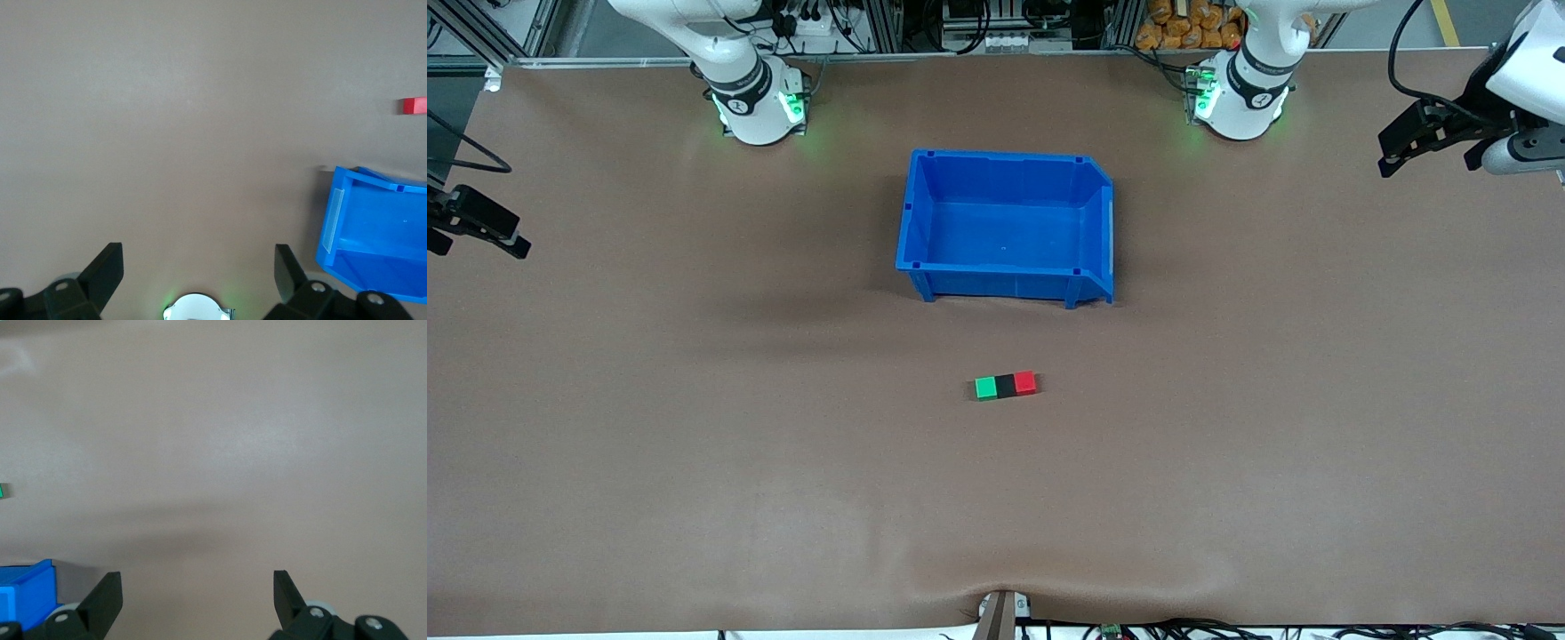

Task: Attach green and red cubes to black cube

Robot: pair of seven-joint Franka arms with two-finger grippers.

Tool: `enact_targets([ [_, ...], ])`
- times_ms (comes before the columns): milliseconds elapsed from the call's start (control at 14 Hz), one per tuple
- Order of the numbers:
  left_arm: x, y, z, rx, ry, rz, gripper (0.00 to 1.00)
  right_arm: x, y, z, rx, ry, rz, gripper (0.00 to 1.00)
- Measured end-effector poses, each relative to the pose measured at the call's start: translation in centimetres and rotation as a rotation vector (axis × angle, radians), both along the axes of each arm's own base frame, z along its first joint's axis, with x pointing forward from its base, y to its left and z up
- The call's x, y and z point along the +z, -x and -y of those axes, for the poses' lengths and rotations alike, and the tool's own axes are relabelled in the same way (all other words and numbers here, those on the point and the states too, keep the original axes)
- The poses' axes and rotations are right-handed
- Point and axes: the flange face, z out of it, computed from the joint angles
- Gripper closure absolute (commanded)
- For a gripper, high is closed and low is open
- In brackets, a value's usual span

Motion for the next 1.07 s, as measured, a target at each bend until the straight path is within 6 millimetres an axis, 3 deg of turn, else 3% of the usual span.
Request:
enact_targets([
  [643, 0.98, 0.02, -0.05, 0.001, 0.003, 0.021, 0.00, -0.47, -0.26, 0.01, 0.000, 0.000, -0.009, 0.00],
  [1071, 0.36, -0.45, 0.09, -0.002, 0.003, 0.008, 0.00, -0.49, -0.27, 0.03, 0.000, 0.000, -0.009, 0.00],
])
